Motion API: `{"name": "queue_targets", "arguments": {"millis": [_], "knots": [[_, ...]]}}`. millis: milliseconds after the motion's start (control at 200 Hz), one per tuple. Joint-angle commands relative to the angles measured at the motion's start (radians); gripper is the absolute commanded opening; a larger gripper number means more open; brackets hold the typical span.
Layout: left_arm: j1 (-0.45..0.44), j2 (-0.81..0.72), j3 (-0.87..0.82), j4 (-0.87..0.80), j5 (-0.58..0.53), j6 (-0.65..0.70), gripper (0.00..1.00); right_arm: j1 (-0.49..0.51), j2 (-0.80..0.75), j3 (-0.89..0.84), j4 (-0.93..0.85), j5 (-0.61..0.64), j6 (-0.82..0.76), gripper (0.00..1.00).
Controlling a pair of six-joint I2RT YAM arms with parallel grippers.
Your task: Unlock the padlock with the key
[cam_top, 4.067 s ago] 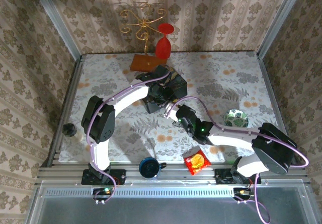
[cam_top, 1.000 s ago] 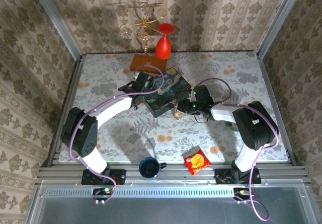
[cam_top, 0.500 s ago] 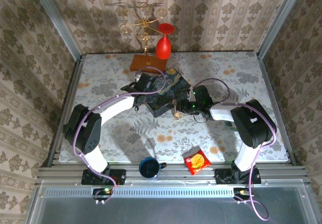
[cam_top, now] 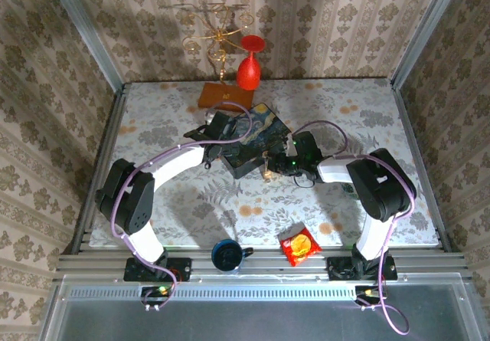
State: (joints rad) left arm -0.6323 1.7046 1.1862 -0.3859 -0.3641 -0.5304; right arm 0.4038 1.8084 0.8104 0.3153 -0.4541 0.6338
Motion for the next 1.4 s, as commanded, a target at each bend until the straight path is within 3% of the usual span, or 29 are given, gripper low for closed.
{"name": "queue_targets", "arguments": {"millis": [0, 660, 1396], "knots": [[0.009, 0.004, 0.033, -0.044, -0.019, -0.006, 1.00, -0.005, 0.026, 0.033, 0.027, -0.018, -0.008, 0.24], [0.009, 0.001, 0.030, -0.058, -0.028, -0.016, 1.00, -0.005, 0.033, -0.001, 0.092, -0.003, 0.048, 0.00], [0.008, 0.019, 0.040, -0.143, -0.112, 0.012, 1.00, -0.005, -0.017, -0.045, 0.159, 0.038, 0.217, 0.00]]}}
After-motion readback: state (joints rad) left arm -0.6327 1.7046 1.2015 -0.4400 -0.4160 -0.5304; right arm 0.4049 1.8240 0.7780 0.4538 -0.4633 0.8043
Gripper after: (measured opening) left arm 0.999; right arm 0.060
